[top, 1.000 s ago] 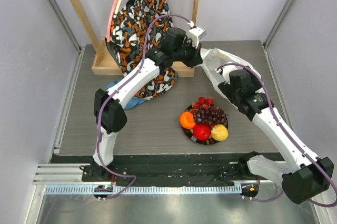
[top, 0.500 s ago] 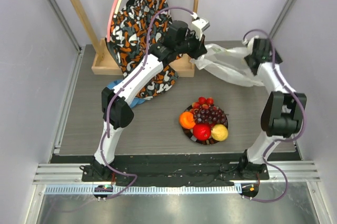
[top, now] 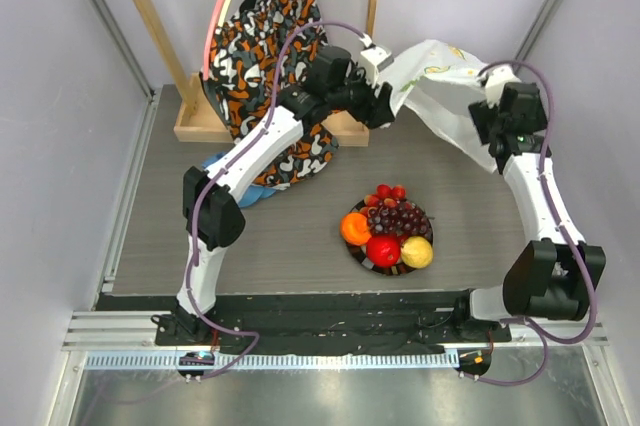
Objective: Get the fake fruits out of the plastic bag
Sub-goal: Adjust the plastic bag at the center of the board, then reset both arms
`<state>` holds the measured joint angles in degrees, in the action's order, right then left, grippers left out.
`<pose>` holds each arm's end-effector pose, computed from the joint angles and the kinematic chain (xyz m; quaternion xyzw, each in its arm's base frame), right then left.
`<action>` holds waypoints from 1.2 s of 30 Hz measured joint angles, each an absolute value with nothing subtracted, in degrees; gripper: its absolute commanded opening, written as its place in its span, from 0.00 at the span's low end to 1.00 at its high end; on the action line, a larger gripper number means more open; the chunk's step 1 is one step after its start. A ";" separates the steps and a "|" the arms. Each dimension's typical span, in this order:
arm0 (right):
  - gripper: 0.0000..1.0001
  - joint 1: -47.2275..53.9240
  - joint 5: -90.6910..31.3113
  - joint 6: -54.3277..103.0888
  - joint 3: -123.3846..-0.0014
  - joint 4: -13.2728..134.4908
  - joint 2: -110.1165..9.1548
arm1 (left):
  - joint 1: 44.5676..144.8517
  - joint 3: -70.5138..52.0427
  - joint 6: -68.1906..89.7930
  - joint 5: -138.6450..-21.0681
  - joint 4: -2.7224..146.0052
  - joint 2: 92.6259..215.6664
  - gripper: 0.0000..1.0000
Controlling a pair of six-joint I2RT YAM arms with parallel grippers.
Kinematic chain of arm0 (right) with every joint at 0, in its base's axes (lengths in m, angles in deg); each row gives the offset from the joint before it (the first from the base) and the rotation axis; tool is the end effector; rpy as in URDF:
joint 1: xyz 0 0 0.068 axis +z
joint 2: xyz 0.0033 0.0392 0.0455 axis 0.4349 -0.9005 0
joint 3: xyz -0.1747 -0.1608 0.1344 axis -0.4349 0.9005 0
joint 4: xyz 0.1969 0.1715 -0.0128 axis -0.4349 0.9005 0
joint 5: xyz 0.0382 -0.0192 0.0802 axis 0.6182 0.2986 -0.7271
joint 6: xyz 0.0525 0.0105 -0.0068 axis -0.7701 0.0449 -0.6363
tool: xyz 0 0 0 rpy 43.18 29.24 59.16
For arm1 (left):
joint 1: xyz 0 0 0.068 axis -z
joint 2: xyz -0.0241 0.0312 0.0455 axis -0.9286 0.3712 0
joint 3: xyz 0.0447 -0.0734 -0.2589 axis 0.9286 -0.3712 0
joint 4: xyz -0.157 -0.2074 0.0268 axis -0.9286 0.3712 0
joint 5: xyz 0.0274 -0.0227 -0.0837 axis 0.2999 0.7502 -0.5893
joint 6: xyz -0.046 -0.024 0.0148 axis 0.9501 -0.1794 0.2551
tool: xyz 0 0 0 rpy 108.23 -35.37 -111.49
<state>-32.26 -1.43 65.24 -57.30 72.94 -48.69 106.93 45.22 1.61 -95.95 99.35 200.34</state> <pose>0.3186 -0.0489 0.3594 -0.0946 0.8115 -0.3314 0.4719 0.3786 -0.3222 0.3821 0.3647 0.7260 -0.3578 0.4603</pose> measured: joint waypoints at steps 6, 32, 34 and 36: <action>1.00 -32.37 -20.01 59.88 -56.14 87.32 -48.88 | 106.97 43.58 2.29 -96.96 101.86 199.86 1.00; 1.00 -19.78 -3.35 36.71 -61.15 105.79 -31.79 | 78.32 -0.44 0.22 -77.00 115.72 144.13 1.00; 1.00 -19.78 -3.11 36.80 -61.02 107.52 -31.81 | 72.00 -3.23 0.50 -76.33 115.07 142.77 1.00; 1.00 -19.78 -3.63 36.85 -60.32 107.98 -31.79 | 67.96 -7.43 0.57 -75.63 114.08 141.28 1.00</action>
